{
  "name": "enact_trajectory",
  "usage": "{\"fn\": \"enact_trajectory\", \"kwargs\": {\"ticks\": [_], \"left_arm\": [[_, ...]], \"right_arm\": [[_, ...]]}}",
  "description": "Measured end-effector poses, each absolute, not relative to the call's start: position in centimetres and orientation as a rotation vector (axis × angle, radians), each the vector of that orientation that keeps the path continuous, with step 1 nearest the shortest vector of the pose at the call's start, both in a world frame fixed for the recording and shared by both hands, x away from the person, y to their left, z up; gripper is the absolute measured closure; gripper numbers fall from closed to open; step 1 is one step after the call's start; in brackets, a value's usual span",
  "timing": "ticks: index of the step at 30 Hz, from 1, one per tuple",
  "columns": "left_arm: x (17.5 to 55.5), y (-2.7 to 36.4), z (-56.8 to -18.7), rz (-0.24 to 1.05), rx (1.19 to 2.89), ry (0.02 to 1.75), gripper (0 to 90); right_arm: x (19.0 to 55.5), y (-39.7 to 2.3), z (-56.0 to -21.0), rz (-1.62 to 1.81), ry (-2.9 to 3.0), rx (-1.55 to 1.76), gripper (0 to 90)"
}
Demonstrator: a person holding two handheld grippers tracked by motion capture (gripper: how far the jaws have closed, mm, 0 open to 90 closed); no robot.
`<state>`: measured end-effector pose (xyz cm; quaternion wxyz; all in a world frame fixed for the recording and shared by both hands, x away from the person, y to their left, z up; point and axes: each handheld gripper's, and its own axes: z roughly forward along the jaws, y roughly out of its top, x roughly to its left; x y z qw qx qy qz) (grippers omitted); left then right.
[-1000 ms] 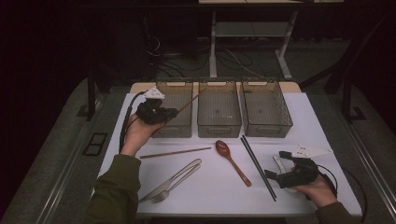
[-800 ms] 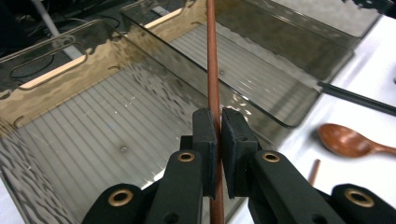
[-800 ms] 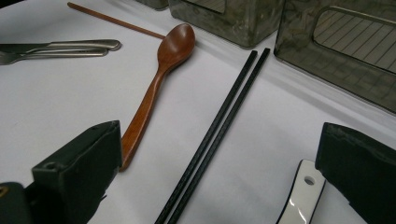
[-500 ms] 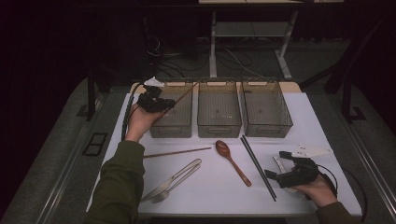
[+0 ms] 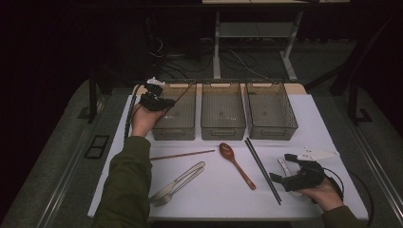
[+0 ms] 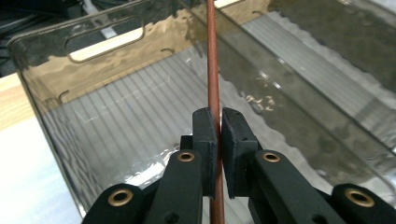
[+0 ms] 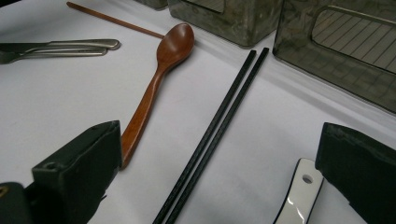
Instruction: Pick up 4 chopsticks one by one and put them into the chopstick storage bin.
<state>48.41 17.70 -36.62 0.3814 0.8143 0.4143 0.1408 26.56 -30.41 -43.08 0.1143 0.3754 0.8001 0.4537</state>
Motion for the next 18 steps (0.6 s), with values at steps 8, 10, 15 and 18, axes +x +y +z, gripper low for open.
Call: {"fn": "enact_trajectory", "kwargs": {"ticks": [8, 10, 15, 18], "left_arm": [[48.9, 17.8, -37.6, 0.348, 2.071, 1.115, 83.6], [49.0, 17.7, -37.8, 0.35, 2.078, 1.126, 83.6], [49.1, 17.6, -38.1, 0.351, 2.089, 1.154, 83.6], [49.2, 17.5, -38.4, 0.343, 2.085, 1.18, 83.5]], "right_arm": [[26.6, -30.4, -43.1, 1.331, 2.344, 1.099, 0.7], [26.5, -30.4, -43.1, 1.33, 2.346, 1.101, 0.7], [26.5, -30.5, -43.1, 1.33, 2.344, 1.099, 0.7], [26.5, -30.5, -43.1, 1.332, 2.342, 1.097, 0.7]]}}
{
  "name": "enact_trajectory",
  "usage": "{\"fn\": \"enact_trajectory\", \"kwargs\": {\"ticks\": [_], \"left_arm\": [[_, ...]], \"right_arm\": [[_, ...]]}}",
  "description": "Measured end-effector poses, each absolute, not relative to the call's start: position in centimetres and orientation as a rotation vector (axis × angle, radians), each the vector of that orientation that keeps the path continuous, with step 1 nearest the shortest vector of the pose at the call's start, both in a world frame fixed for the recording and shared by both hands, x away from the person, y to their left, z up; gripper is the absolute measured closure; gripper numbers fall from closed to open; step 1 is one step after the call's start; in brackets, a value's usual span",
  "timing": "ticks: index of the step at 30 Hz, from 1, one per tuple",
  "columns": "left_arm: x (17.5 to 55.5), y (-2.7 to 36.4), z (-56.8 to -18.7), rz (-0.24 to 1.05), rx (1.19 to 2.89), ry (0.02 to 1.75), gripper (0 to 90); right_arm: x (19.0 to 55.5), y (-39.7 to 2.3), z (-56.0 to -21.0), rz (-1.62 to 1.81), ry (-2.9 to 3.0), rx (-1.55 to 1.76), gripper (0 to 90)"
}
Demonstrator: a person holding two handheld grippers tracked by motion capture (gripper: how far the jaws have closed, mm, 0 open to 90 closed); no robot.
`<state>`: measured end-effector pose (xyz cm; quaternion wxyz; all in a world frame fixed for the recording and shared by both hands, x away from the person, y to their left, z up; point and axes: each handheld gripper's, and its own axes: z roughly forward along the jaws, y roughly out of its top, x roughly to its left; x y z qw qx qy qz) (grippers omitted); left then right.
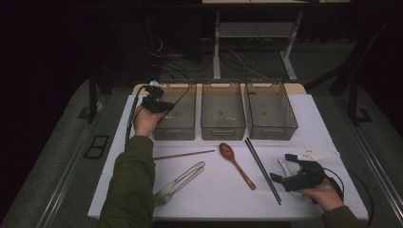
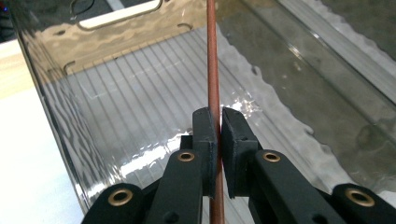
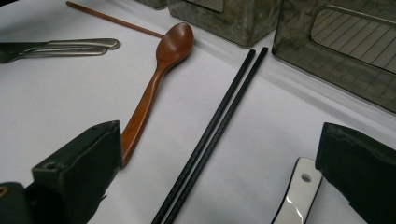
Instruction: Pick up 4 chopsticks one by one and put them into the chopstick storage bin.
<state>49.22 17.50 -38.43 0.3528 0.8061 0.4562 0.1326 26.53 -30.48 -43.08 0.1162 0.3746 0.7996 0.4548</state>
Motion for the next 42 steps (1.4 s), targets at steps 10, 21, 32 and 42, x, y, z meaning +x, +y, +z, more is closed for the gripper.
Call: {"fn": "enact_trajectory", "kwargs": {"ticks": [10, 21, 32, 42], "left_arm": [[49.0, 17.4, -38.1, 0.367, 2.1, 1.134, 68.3], [47.9, 16.9, -36.9, 0.342, 2.101, 1.007, 51.8], [45.6, 16.0, -36.4, 0.295, 2.115, 0.884, 39.1], [43.0, 16.0, -35.4, 0.284, 2.093, 0.797, 30.5]], "right_arm": [[26.5, -30.5, -43.1, 1.334, 2.343, 1.096, 0.7], [26.4, -30.4, -43.1, 1.34, 2.31, 1.109, 4.7], [26.4, -30.2, -43.1, 1.326, 2.305, 1.1, 4.7], [26.6, -29.9, -43.0, 1.31, 2.298, 1.111, 4.7]]}}
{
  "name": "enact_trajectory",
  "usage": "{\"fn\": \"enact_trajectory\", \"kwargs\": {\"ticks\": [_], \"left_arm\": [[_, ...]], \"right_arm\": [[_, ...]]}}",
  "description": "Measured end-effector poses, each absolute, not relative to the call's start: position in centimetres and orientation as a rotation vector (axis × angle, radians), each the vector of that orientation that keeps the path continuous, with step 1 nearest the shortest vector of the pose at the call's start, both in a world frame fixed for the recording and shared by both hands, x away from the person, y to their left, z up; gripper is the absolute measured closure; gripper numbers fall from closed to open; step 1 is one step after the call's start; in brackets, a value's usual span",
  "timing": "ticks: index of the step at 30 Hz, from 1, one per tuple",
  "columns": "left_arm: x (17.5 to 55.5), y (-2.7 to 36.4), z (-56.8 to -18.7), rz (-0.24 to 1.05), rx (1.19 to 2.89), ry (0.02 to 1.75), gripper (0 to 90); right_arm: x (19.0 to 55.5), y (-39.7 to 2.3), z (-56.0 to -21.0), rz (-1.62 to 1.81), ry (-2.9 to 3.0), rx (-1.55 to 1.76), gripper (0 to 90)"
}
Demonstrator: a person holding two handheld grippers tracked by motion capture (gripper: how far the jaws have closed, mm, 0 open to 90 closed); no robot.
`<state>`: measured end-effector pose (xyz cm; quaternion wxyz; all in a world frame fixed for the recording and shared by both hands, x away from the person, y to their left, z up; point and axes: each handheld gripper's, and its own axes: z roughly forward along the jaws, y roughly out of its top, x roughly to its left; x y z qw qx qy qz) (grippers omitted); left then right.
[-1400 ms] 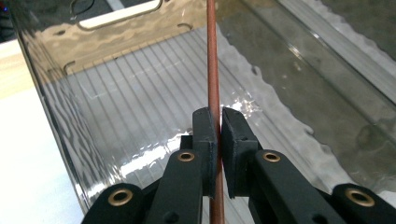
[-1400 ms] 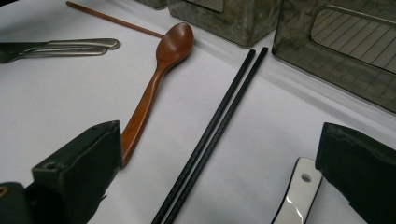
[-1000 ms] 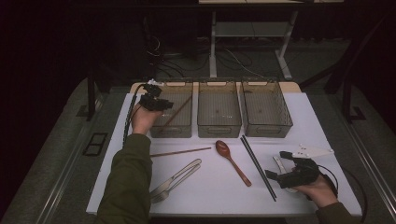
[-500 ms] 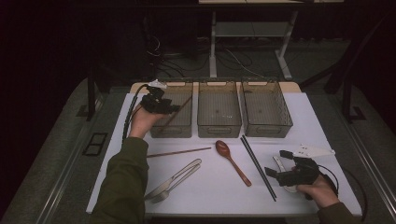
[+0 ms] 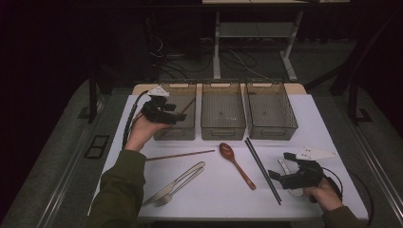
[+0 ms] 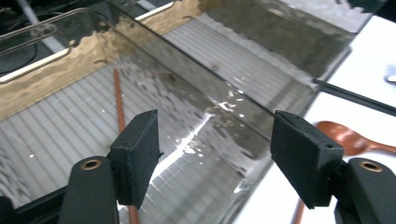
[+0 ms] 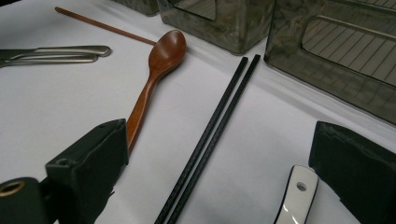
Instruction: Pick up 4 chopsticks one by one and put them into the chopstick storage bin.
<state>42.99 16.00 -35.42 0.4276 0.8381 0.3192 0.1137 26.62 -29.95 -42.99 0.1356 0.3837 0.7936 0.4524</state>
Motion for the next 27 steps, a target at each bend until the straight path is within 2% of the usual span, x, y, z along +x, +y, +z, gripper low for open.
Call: {"fn": "enact_trajectory", "kwargs": {"ticks": [19, 27], "left_arm": [[37.8, 16.6, -37.7, 0.277, 2.1, 0.7, 16.9], [35.8, 17.4, -39.5, 0.263, 2.106, 0.704, 15.5]], "right_arm": [[26.6, -29.6, -43.2, 1.289, 2.325, 1.081, 4.6], [26.6, -29.6, -43.2, 1.287, 2.32, 1.087, 4.6]]}}
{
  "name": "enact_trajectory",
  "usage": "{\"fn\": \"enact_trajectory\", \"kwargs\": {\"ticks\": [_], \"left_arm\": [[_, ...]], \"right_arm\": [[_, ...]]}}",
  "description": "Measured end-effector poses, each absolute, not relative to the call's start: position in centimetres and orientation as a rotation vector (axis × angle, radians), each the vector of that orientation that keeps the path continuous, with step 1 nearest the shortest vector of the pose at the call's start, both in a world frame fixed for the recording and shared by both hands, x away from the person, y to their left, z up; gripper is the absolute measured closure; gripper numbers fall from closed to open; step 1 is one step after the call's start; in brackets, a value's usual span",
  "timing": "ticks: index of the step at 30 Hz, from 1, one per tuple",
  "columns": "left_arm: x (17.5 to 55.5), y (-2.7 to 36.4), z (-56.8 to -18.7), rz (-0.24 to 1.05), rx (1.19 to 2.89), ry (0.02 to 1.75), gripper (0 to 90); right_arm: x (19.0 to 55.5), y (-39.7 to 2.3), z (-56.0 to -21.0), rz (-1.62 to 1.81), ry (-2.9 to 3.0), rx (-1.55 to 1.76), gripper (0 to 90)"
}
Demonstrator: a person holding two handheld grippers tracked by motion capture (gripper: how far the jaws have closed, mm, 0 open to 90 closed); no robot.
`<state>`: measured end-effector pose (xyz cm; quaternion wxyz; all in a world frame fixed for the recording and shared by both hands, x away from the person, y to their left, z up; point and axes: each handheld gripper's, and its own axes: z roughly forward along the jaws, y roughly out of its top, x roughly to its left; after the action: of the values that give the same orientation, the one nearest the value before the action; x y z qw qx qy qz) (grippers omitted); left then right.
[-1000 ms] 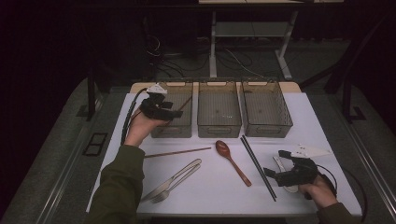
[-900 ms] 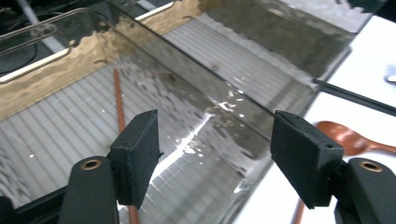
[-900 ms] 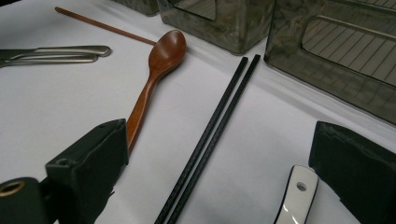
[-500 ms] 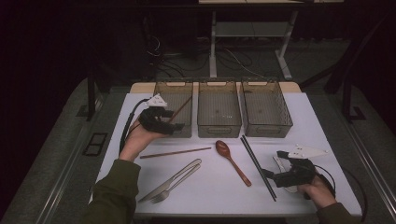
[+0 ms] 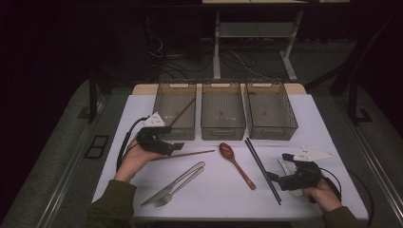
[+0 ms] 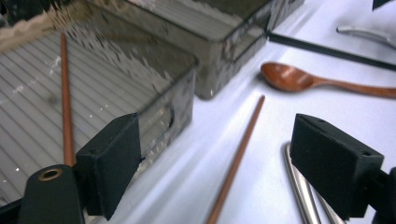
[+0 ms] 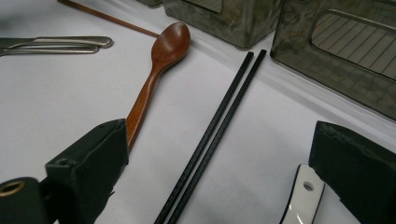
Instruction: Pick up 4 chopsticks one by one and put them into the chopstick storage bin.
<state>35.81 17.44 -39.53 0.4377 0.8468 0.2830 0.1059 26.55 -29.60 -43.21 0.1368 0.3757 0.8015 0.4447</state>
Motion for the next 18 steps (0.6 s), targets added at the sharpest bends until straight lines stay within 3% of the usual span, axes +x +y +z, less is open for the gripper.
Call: {"fn": "enact_trajectory", "kwargs": {"ticks": [10, 18], "left_arm": [[33.7, 18.5, -41.1, 0.282, 2.093, 0.726, 19.0], [33.8, 18.8, -41.9, 0.246, 2.136, 0.707, 28.8]], "right_arm": [[26.5, -29.7, -43.2, 1.279, 2.32, 1.087, 4.7], [26.4, -29.8, -43.2, 1.273, 2.321, 1.088, 4.6]]}}
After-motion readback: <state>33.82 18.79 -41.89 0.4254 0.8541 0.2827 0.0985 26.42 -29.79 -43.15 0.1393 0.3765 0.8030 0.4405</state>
